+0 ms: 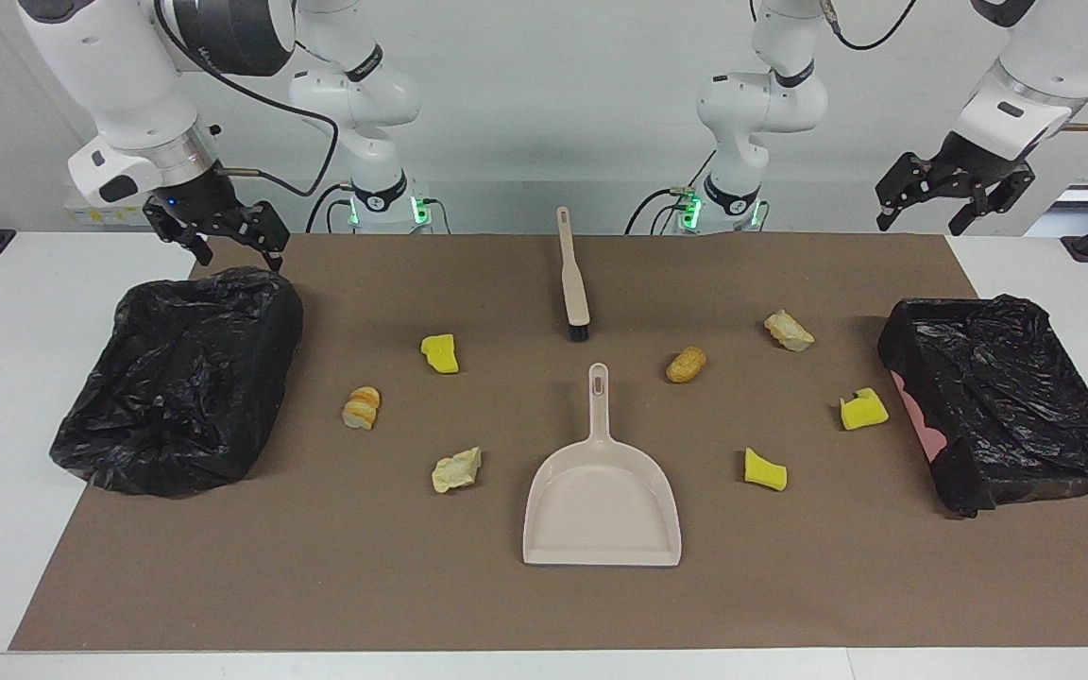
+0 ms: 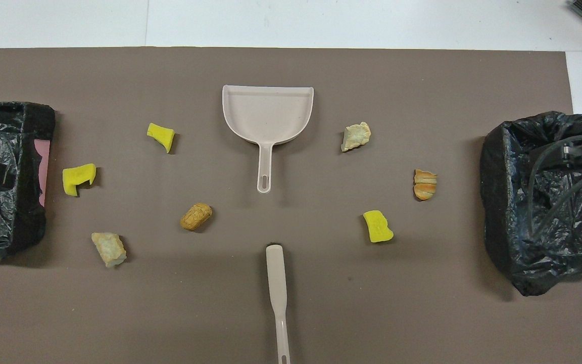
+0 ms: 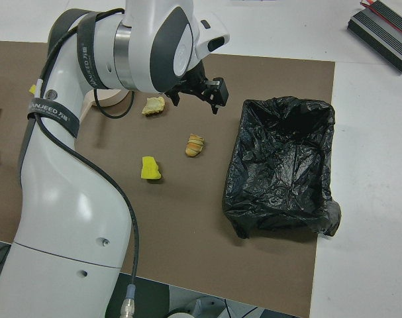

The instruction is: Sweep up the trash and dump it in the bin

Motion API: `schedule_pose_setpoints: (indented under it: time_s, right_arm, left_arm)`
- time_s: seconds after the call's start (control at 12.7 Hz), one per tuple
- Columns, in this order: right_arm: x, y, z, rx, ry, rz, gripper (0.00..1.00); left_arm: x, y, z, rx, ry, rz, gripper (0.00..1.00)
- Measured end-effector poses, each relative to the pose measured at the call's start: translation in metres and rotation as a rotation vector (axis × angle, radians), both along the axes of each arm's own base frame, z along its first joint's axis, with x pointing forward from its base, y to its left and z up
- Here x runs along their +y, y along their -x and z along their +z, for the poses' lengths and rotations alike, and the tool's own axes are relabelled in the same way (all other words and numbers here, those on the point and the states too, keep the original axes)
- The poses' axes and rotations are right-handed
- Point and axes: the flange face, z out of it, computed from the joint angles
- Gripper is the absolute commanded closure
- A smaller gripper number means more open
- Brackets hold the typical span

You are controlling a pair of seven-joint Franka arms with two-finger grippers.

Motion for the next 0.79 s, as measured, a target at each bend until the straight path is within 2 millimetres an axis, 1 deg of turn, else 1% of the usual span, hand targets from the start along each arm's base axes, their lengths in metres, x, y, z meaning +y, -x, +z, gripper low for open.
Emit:
schedule_pose_setpoints:
  time_s: [0.16, 0.24, 0.32, 0.39, 0.55, 0.79]
  right_arm:
    - [0.0, 0.0, 0.0, 0.0, 0.0, 0.0, 0.0]
    - [0.0, 0.0, 0.0, 0.0, 0.0, 0.0, 0.0]
    - [0.0, 0.0, 0.0, 0.0, 0.0, 0.0, 0.0]
    - [0.0, 0.0, 0.0, 0.0, 0.0, 0.0, 0.0]
    - [0.0, 0.0, 0.0, 0.0, 0.0, 0.0, 0.0]
    - [0.0, 0.0, 0.0, 0.0, 0.0, 0.0, 0.0]
  left_arm:
    - [-0.011, 0.005, -0.007, 0.006, 0.002, -0.018, 0.0]
    - [-0.023, 0.009, -0.012, -0.004, 0.003, -0.027, 0.0]
    - [-0.039, 0.015, -0.018, -0.014, 0.005, -0.034, 0.0]
    - [-0.059, 0.025, -0.027, -0.015, 0.006, -0.04, 0.0]
    - [-0.104, 0.051, -0.049, 0.009, 0.003, -0.064, 0.0]
    - [-0.17, 0.097, -0.085, 0.032, -0.01, -0.086, 0.0]
